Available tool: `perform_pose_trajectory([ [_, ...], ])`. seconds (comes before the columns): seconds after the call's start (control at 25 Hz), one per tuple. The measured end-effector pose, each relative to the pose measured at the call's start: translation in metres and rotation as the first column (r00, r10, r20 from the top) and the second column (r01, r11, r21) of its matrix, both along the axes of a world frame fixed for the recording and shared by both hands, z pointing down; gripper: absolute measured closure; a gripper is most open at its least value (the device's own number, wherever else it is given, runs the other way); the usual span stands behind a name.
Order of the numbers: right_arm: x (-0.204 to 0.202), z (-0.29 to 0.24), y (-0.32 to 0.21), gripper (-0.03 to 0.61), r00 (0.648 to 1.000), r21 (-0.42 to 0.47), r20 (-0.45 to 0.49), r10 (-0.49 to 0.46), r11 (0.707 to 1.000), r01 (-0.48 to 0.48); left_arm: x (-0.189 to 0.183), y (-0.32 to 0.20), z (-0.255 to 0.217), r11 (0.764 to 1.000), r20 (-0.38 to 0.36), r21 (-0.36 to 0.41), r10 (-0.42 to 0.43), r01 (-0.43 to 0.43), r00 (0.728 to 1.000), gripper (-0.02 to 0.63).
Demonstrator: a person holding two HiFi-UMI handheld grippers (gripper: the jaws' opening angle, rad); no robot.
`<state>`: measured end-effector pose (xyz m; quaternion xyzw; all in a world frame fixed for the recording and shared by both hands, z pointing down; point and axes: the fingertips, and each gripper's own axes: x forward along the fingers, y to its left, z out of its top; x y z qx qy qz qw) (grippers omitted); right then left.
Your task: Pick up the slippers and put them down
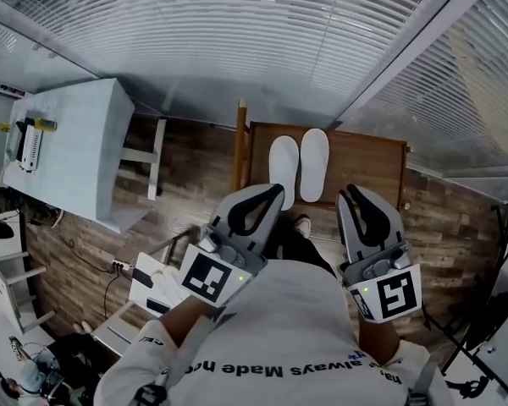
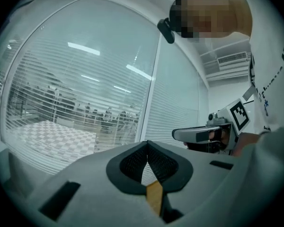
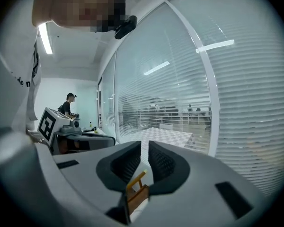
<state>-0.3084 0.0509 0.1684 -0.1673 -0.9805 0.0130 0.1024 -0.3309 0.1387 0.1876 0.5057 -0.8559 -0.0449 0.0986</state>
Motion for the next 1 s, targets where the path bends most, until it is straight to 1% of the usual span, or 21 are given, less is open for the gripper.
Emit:
perform_pose_trajectory([
  [0.12,0.002,0.016,0.002,0.552,1.000,-0.007,-0.027,-0.005,1.000,0.005,0.001,0.000,0.015,1.000,-0.011,-0.016,-0.002,0.002,1.000,0.601],
  [0.2,0.003,0.029,0.003,0.535,0.999,-0.006,-0.046,-0.011,1.000,0.011,0.002,-0.001,0.027,1.000,-0.022,-0.025,0.002,-0.003,1.000,0.601],
  [0.44,0.006,0.067,0.003,0.504,0.993,-0.028,-0.116,-0.024,0.999,0.021,0.008,-0.009,0.061,0.999,-0.071,-0.049,0.006,-0.010,0.997,0.601],
  [0.68,0.007,0.113,0.007,0.468,0.985,-0.056,-0.167,-0.038,0.998,0.029,0.007,-0.009,0.097,0.998,-0.087,-0.062,-0.015,0.010,0.996,0.601],
  [0.8,0.009,0.140,0.008,0.448,0.979,-0.056,-0.203,-0.028,0.998,0.017,0.008,-0.008,0.117,0.997,-0.105,-0.072,-0.023,0.016,0.994,0.601],
  [1.0,0.012,0.191,0.006,0.433,0.964,-0.053,-0.264,-0.001,0.999,-0.014,0.011,-0.007,0.154,0.994,-0.147,-0.102,-0.041,0.026,0.988,0.601],
])
